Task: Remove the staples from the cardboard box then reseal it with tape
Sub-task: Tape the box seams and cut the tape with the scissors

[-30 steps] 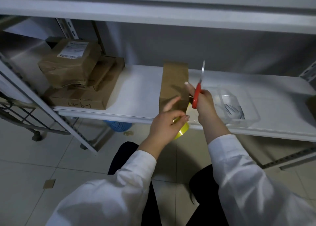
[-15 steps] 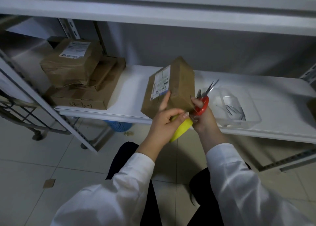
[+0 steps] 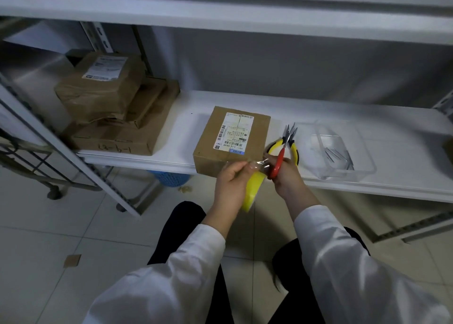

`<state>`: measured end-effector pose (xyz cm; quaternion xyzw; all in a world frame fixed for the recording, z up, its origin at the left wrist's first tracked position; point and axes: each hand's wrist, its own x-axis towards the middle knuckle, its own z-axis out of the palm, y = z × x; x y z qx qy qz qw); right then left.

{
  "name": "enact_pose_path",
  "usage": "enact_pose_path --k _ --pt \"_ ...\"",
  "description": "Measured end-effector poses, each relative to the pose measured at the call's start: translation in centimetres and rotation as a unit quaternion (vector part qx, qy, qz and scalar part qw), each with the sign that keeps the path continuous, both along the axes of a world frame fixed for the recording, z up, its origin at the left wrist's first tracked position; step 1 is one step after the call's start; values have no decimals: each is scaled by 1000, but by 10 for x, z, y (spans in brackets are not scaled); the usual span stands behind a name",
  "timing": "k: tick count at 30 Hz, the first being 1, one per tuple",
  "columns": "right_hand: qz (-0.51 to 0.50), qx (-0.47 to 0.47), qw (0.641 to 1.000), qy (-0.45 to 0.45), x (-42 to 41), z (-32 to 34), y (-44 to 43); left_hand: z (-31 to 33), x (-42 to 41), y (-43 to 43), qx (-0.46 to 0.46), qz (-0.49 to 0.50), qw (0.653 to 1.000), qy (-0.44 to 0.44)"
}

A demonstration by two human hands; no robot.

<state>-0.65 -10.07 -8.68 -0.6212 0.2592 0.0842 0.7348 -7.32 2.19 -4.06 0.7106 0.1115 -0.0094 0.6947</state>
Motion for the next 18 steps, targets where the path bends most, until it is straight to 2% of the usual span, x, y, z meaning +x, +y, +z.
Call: enact_pose_path --k 3,6,11,18 --pt "6 36 999 -33 -2 6 -2 -4 -1 1 -8 52 997 65" --pt "-2 31 998 -56 -6 16 -3 -9 0 4 20 64 993 97" --pt "5 -16 997 -77 -13 27 -6 -12 6 1 38 71 990 118" --pt "47 -118 991 -50 -12 26 -1 -8 16 -7 60 69 987 134"
